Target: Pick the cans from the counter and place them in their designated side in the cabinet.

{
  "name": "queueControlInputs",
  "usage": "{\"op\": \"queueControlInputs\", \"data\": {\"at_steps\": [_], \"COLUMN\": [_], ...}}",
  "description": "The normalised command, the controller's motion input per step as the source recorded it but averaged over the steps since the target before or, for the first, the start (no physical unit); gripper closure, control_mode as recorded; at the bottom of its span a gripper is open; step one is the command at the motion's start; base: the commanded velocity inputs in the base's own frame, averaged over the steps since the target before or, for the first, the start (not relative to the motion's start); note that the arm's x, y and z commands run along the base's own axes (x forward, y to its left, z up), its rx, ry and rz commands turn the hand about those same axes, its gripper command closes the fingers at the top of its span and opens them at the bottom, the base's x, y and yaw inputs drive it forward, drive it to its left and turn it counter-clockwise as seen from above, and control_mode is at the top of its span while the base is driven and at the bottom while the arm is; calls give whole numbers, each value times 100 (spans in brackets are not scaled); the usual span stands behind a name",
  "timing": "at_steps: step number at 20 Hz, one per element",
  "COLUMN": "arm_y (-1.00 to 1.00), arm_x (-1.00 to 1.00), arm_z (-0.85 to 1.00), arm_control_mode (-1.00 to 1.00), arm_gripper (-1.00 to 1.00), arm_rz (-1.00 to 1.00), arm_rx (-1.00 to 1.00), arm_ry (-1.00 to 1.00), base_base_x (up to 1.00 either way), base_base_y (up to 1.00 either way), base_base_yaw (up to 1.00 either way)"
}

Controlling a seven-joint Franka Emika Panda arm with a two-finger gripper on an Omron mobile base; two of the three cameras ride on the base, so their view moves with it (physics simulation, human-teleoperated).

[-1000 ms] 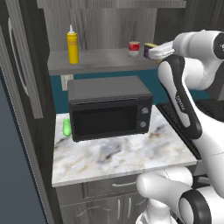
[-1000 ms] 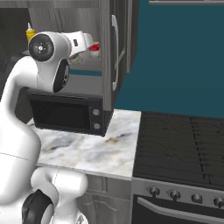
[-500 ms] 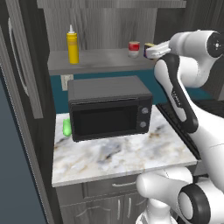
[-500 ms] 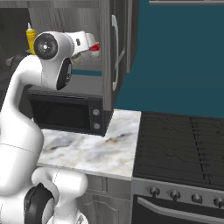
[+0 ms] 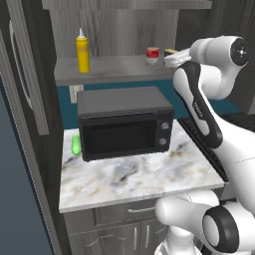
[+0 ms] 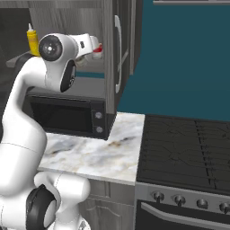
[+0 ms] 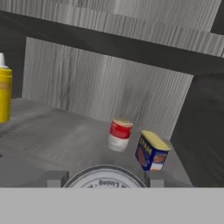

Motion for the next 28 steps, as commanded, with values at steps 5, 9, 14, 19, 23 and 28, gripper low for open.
{"op": "queueControlInputs", "data": {"at_steps": [5,9,14,19,23,28], "arm_y": [0,0,0,-3,-2,0], "arm_x": [15,18,21,22,23,24], "arm_z": [-9,-8,-10,-8,-7,-9], "arm_control_mode": [-100,-100,-100,-100,-100,-100], "arm_gripper": [100,100,100,100,100,100], "arm_rz": [0,0,0,0,0,0], "arm_rx": [1,0,0,0,0,0], "arm_ry": [2,1,1,0,0,0], "base_base_x": [0,0,0,0,0,0], "base_base_y": [0,0,0,0,0,0], "base_base_yaw": [0,0,0,0,0,0]}}
